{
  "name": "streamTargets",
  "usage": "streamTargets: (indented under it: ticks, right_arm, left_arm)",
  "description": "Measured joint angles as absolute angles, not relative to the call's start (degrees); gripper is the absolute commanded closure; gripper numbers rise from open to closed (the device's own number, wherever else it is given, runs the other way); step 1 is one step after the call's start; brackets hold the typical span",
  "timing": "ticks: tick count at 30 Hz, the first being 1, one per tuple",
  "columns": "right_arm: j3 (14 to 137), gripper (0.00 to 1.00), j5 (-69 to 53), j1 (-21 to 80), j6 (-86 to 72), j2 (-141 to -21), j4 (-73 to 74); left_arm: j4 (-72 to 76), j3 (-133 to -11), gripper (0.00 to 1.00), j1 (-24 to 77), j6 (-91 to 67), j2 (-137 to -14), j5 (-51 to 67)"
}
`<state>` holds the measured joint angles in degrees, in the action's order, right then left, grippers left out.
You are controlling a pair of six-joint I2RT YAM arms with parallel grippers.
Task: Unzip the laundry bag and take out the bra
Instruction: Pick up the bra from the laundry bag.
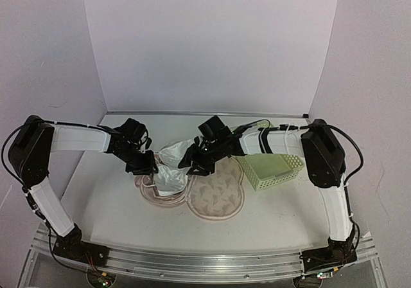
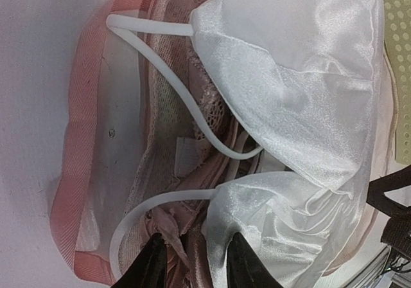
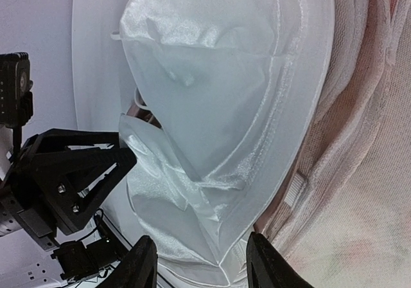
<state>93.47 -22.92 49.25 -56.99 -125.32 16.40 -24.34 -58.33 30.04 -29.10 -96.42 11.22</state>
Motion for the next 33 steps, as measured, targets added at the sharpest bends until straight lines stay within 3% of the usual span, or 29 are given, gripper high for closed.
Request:
streamTargets:
  ticks: [14,24,33]
  right_arm:
    - [94.02,0.54,-22.65,49.25,-58.37,-127.72,16.01]
    - [94.72,0.63,-21.85,49.25,-58.41,-127.72,15.97]
    - [96.51,0.63,-21.58,49.25,-58.85,-128.57,14.15]
  left_arm:
    - [-23.46,-58.3,0.73,30.04,-29.04,-96.86,12.36]
    - [-23.4,-58.3,0.75,30.04,-29.04,-97.86,12.49]
    - [-23.33,-58.24,0.77,30.04,-29.04,-97.91,13.28]
